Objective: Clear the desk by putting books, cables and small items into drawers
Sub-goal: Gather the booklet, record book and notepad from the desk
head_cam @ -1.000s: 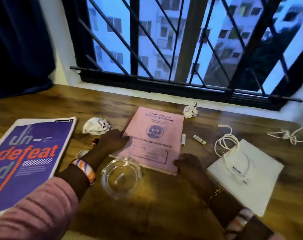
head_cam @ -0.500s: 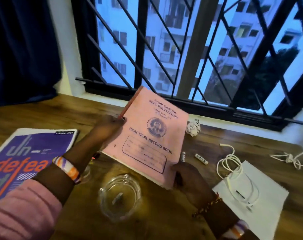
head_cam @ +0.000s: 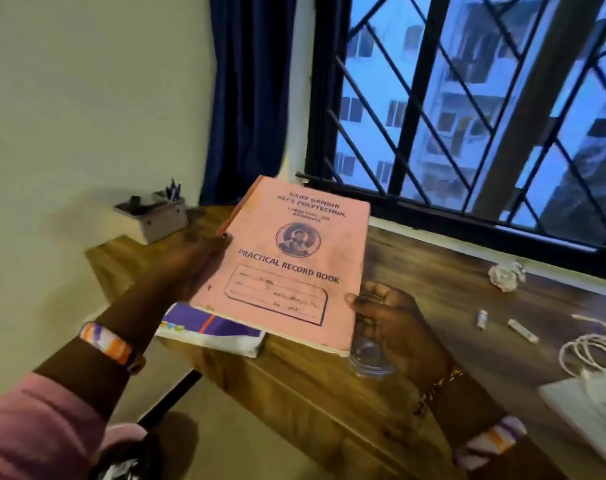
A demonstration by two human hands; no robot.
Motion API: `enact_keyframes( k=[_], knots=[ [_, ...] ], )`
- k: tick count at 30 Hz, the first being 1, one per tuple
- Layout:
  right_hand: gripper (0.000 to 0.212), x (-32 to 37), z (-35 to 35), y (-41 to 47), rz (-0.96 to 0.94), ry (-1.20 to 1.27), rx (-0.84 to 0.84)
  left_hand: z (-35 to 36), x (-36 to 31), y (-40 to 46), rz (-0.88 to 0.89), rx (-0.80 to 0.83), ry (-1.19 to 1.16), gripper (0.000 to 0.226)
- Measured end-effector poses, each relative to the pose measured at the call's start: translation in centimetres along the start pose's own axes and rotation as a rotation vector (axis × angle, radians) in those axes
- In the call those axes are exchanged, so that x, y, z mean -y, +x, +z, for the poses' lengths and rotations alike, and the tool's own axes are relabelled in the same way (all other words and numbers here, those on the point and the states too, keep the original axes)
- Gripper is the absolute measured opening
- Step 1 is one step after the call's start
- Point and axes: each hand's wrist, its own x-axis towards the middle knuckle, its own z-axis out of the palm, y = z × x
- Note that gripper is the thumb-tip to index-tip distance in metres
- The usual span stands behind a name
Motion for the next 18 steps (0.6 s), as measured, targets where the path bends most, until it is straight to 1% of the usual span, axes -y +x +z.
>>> enact_keyframes(
  k=[1, 2, 4, 5, 6, 8, 9, 11, 12, 14, 18],
  knots=[
    [0.026, -0.1, 1.2, 0.1, 0.003, -0.003, 0.011, -1.2, 0.7, 0.6, -0.023, -0.043, 0.015, 0.025],
    [0.026, -0.1, 2.3, 0.3, 0.009, -0.027, 0.012, -2.3, 1.2, 1.1, -0.056, -0.111, 0.041, 0.03],
    [0.029, -0.2, 4.1, 1.0, 0.028, -0.096, 0.012, -4.1, 2.0, 1.6, -0.078, -0.176, 0.087, 0.034],
    [0.029, -0.4, 5.0, 1.5, 0.037, -0.133, 0.015, -5.2, 2.7, 2.2, -0.062, -0.19, 0.135, 0.034],
    [0.029, -0.7, 5.7, 2.1, 0.049, -0.165, 0.015, -6.0, 3.6, 2.9, -0.032, -0.2, 0.231, 0.033],
    [0.027, -1.6, 7.1, 3.5, 0.065, -0.258, -0.006, -7.9, 5.4, 4.3, 0.003, -0.162, 0.396, 0.029],
    [0.025, -2.0, 7.7, 4.1, 0.071, -0.323, -0.028, -8.4, 6.1, 4.8, 0.02, -0.14, 0.432, 0.028],
    [0.022, -3.1, 9.2, 5.5, 0.104, -0.408, -0.073, -9.5, 7.3, 6.7, -0.015, -0.104, 0.466, 0.026],
    [0.023, -3.8, 9.9, 6.3, 0.128, -0.429, -0.098, -9.8, 7.8, 7.6, -0.01, -0.095, 0.557, 0.028],
    [0.024, -5.1, 10.8, 7.5, 0.17, -0.462, -0.15, -10.1, 8.9, 9.4, 0.011, -0.083, 0.662, 0.033],
    [0.017, -6.8, 11.9, 9.0, 0.199, -0.599, -0.243, -10.4, 10.5, 12.1, 0.117, -0.058, 0.788, 0.035]
  ],
)
